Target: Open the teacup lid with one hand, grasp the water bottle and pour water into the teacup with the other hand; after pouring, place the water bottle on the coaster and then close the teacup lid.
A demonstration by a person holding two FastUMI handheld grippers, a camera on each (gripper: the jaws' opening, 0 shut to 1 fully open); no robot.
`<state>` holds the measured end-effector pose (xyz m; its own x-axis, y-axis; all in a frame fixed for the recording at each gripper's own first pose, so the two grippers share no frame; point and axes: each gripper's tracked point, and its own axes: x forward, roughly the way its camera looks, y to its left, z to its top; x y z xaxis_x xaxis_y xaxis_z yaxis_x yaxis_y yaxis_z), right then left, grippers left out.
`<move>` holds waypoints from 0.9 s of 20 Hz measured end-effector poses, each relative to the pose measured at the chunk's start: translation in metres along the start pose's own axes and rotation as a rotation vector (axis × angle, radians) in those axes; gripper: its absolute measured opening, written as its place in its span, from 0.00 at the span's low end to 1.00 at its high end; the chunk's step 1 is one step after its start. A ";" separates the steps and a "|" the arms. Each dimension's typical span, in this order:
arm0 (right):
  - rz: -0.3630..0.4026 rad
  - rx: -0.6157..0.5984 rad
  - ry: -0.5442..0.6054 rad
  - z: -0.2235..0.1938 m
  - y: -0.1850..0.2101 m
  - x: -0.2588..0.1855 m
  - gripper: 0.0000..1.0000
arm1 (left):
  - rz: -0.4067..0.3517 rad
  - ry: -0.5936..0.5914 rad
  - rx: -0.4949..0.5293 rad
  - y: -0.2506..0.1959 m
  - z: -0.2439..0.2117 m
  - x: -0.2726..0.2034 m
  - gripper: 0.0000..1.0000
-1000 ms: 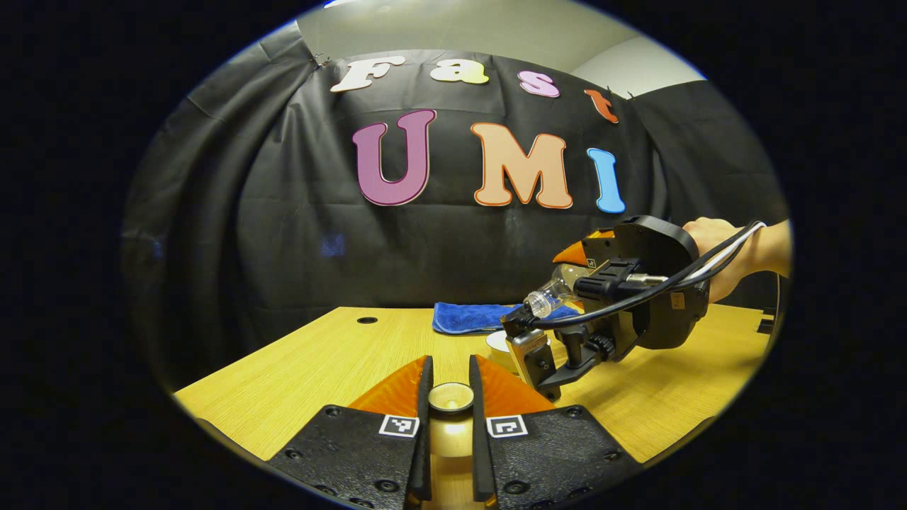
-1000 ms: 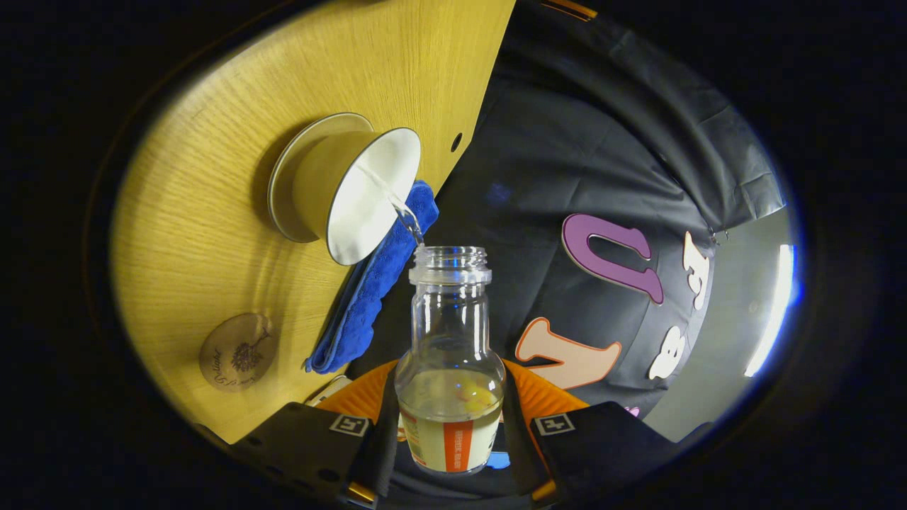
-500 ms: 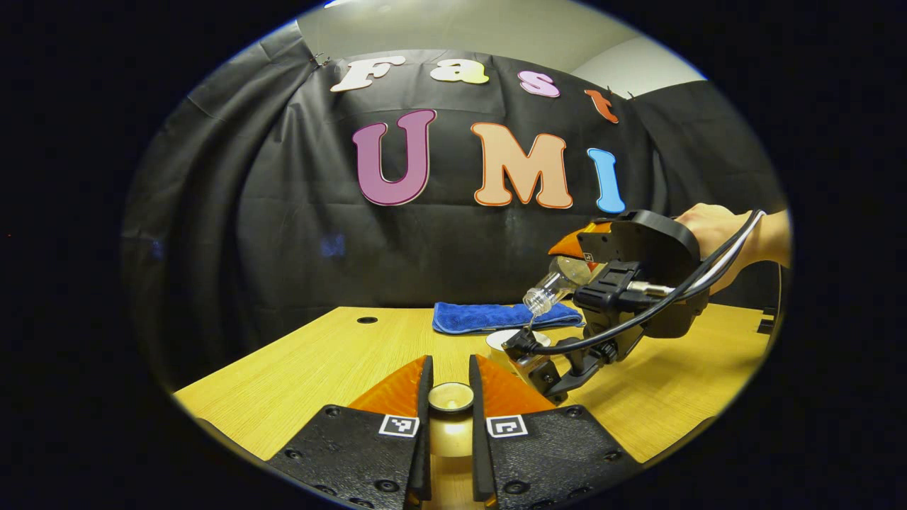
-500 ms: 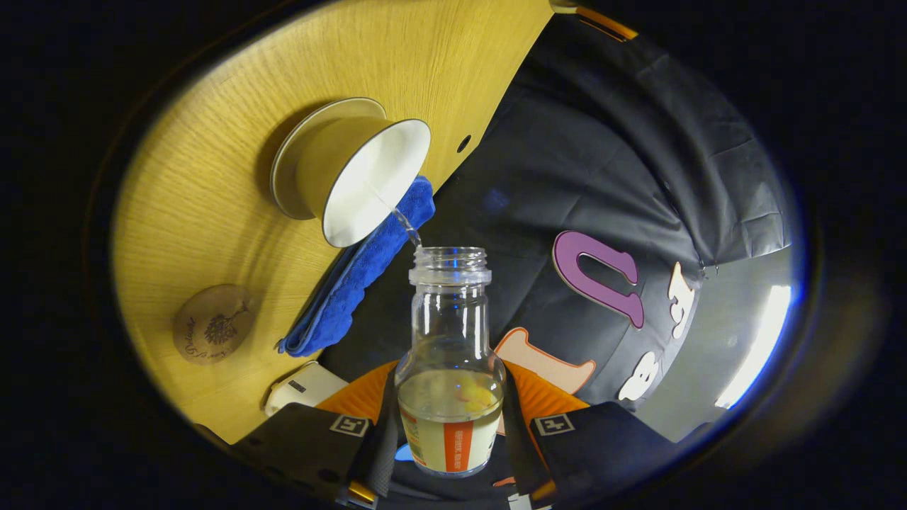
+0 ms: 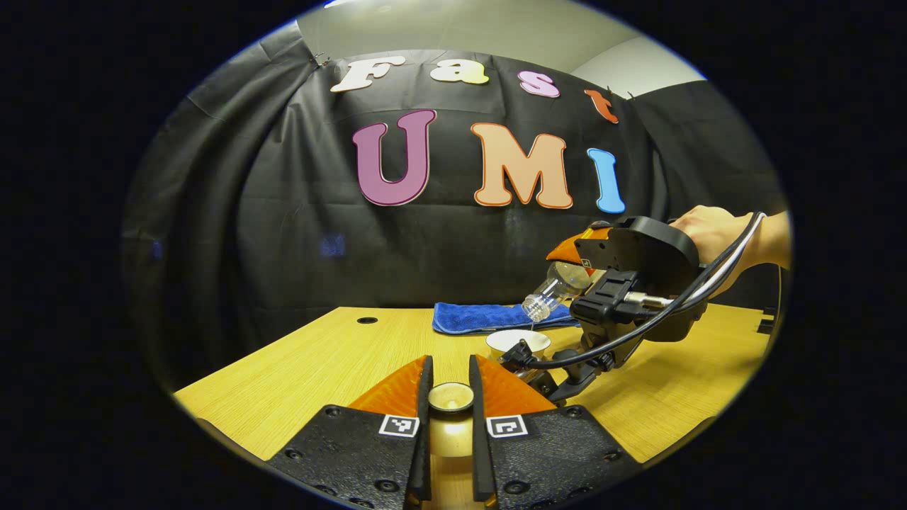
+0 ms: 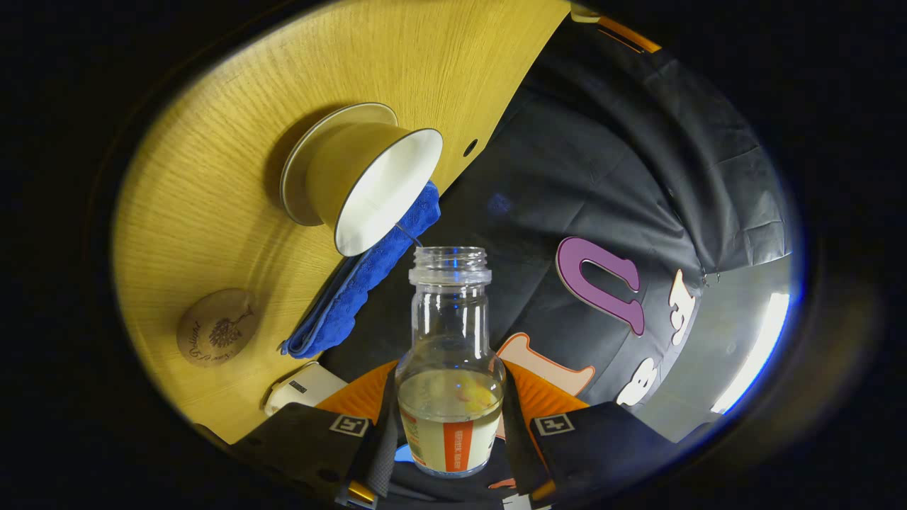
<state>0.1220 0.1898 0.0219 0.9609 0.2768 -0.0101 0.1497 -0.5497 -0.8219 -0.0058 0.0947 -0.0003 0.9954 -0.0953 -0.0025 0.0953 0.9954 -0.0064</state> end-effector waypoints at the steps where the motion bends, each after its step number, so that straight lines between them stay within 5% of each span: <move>1: 0.001 0.002 0.002 -0.002 0.001 0.001 0.70 | 0.000 -0.001 0.000 0.000 -0.001 0.000 0.20; 7: 0.010 0.009 0.006 -0.001 0.002 0.001 0.70 | 0.001 -0.001 0.000 0.000 -0.001 -0.001 0.20; 10: 0.067 0.177 0.019 -0.005 0.016 0.003 0.71 | 0.001 -0.002 0.000 0.000 -0.001 0.000 0.20; 18: 0.183 1.401 0.031 -0.027 -0.007 0.004 0.67 | 0.007 -0.001 0.000 0.001 0.000 0.000 0.20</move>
<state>0.1312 0.1738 0.0426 0.9485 0.2609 -0.1795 -0.3107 0.6570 -0.6869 -0.0054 0.0957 -0.0006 0.9961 -0.0886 -0.0014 0.0885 0.9961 -0.0064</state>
